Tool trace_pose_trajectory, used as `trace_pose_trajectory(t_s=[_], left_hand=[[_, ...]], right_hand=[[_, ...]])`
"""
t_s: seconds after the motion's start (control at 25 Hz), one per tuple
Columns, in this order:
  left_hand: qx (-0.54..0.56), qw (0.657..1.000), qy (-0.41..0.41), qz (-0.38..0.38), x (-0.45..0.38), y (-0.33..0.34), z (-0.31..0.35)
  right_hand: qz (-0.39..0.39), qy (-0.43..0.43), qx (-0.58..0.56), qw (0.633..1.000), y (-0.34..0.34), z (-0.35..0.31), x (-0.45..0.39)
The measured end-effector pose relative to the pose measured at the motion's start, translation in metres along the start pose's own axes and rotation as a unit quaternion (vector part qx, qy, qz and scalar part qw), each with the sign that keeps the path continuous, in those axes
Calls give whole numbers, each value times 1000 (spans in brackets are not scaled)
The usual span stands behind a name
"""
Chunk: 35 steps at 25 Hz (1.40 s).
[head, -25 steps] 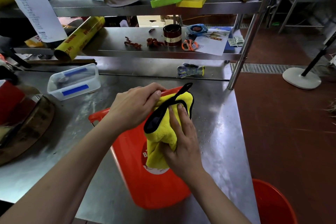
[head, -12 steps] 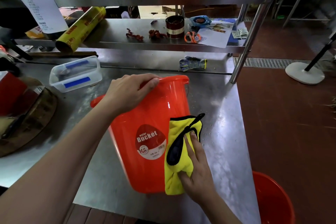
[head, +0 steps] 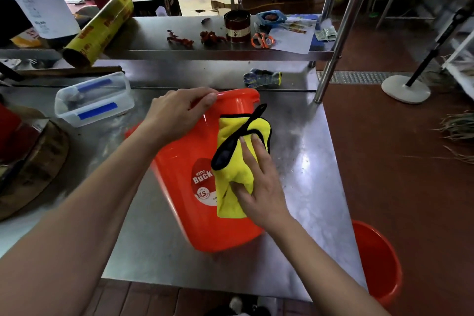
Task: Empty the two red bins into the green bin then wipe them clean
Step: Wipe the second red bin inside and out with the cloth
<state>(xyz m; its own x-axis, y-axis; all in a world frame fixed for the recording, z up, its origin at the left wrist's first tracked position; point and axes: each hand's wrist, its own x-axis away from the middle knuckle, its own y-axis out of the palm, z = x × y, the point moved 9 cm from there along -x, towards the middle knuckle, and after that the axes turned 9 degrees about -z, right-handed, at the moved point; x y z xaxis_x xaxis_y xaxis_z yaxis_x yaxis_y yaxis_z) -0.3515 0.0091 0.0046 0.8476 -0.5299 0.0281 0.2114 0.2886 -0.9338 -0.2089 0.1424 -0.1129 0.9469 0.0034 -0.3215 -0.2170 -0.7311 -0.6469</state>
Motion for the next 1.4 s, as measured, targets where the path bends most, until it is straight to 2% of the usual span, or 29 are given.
trace_pose_trajectory(t_s=[0.2,0.4,0.68,0.84,0.96,1.12,1.4], left_hand=[[17,999,33,18,16,-5,-7],[41,998,38,24,22,-8,-21],[70,997,26,20,33,-8,-37],[54,998,35,12,36,-8,-25],[54,998,40,11,37,-9,-23],[73,996,41,7,42,-8,-26],[74,997,34,16,59,-9,-21]], right_hand=[[13,13,51,999,1,-36,-42],[28,11,57,998,7,-46,-34],[41,39,-13,998,20,-12,41],[52,120,-76,988,26,21,97],[52,149,-99,982,28,30,109],[42,139,-89,985,24,19,87],[45,54,-11,997,5,-33,1]])
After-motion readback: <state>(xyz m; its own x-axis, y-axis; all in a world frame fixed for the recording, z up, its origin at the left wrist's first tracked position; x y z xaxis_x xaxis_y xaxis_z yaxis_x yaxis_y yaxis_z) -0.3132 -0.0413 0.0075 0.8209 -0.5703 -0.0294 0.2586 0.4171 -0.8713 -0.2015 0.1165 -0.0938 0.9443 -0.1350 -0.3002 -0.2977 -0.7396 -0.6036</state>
